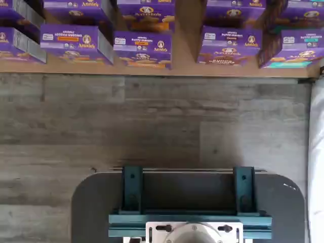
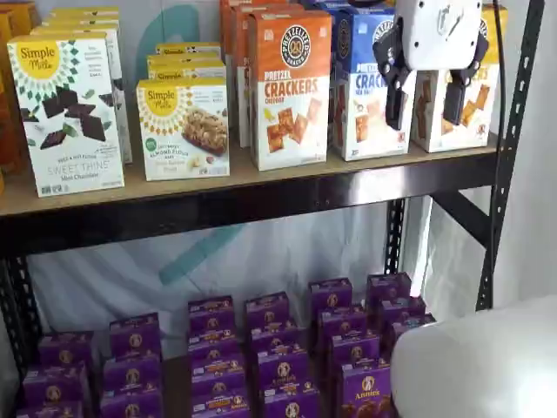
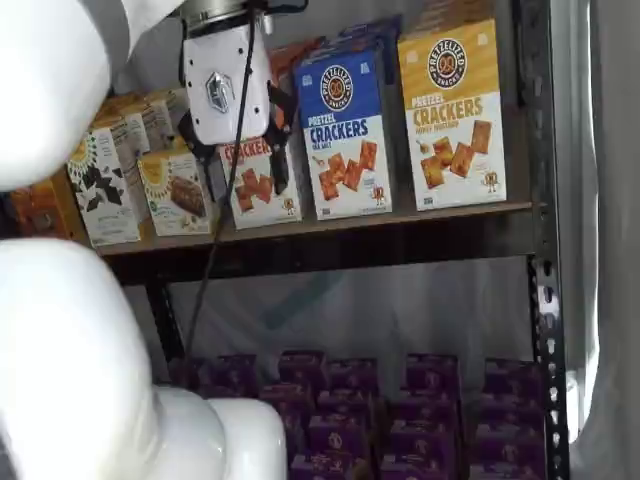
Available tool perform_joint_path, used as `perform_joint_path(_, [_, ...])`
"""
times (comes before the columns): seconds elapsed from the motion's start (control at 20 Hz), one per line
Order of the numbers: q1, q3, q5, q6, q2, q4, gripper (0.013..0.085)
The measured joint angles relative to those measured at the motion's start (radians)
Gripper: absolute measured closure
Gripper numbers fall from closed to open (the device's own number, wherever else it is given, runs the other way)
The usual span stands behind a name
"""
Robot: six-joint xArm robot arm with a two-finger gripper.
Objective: Retrieve the yellow and white box located on the top shelf, the sixth one from the left
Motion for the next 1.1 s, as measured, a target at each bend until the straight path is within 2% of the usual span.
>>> perform_joint_path(0.05, [-0.015,0.003,-0.004,-0.008,-0.003,0.017,0.0130])
perform_joint_path(0.1, [-0.060,0.012,-0.015,-0.031,-0.012,0.065,0.0130])
perform_joint_path(0.15, [-0.080,0.016,-0.022,-0.042,-0.016,0.088,0.0130])
perform_joint_path(0.25, [-0.088,0.018,-0.026,-0.048,-0.018,0.100,0.0130])
perform_joint_path(0.7, [-0.089,0.018,-0.047,-0.060,-0.011,0.081,0.0130])
perform_joint_path(0.85, [-0.123,0.004,-0.070,-0.100,0.010,0.065,0.0130])
perform_joint_path(1.1, [-0.203,-0.040,-0.124,-0.194,0.067,0.027,0.0130])
